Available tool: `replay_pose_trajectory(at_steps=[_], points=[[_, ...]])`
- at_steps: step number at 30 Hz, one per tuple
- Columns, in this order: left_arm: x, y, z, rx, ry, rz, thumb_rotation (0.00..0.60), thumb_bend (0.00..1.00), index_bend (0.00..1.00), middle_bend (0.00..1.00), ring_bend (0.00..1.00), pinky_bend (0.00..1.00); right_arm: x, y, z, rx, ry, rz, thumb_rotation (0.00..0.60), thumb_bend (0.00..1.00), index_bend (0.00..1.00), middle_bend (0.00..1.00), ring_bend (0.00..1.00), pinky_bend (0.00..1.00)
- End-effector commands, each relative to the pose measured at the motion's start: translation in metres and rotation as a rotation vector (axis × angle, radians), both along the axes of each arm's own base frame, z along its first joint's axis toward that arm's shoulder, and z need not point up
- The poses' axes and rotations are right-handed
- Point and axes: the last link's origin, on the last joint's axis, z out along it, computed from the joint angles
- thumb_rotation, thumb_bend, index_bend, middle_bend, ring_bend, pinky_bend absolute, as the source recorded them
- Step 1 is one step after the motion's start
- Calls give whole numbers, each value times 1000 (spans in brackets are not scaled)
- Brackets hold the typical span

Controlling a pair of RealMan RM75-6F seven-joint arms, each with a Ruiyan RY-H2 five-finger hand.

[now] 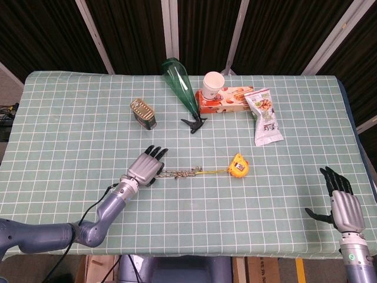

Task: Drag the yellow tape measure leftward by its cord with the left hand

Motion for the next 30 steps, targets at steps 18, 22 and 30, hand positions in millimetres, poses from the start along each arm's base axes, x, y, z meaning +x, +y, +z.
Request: replay_pose_trajectory(at_steps=[18, 22, 30], points=[[1, 1, 0, 3, -12, -4, 600, 455, 550, 15, 0, 0, 0, 0, -1, 1, 2, -2, 600, 167, 0, 0, 0, 0], [1, 1, -1, 1, -13, -4, 600, 505, 575, 26, 0, 0, 0, 0, 0, 0, 1, -3, 600, 167, 0, 0, 0, 0], [5, 0, 5, 20, -47, -20, 600, 541, 588, 39, 0, 0, 0, 0, -1, 2, 4, -3, 600, 168, 0, 0, 0, 0]])
